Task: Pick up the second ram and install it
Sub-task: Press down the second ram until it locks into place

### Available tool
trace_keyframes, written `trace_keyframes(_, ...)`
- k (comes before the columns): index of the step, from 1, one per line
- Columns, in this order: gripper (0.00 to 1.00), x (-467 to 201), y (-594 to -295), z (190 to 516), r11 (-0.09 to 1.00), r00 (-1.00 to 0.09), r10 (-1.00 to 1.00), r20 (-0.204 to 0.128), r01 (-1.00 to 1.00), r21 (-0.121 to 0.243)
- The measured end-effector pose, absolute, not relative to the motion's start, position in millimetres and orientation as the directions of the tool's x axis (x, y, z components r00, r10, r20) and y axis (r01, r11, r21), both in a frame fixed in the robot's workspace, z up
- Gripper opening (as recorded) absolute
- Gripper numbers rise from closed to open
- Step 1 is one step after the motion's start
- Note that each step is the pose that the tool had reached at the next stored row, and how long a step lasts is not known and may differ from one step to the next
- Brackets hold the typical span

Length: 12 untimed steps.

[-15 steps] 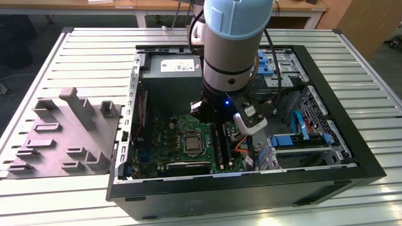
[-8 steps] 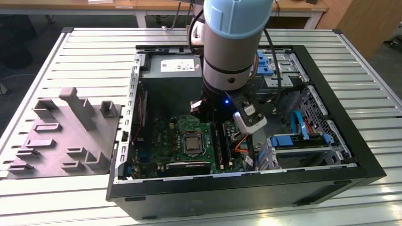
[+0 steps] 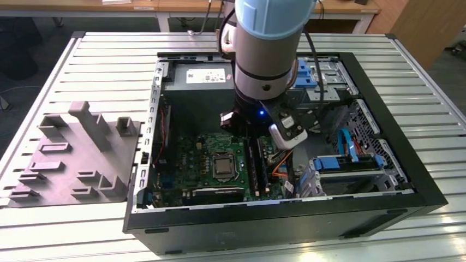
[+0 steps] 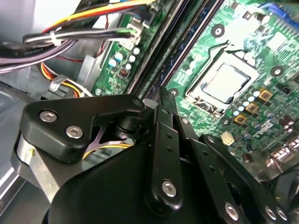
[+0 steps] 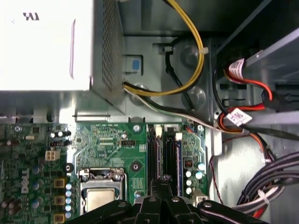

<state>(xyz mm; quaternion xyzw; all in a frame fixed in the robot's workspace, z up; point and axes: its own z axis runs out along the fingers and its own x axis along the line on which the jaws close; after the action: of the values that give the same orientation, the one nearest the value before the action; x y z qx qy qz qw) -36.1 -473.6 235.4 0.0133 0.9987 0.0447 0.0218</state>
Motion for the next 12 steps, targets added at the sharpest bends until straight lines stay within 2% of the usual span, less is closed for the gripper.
trace_keyframes(12, 0.11, -36, -455, 234, 0.996, -0.999, 0.029, -0.042, 0.025, 0.09)
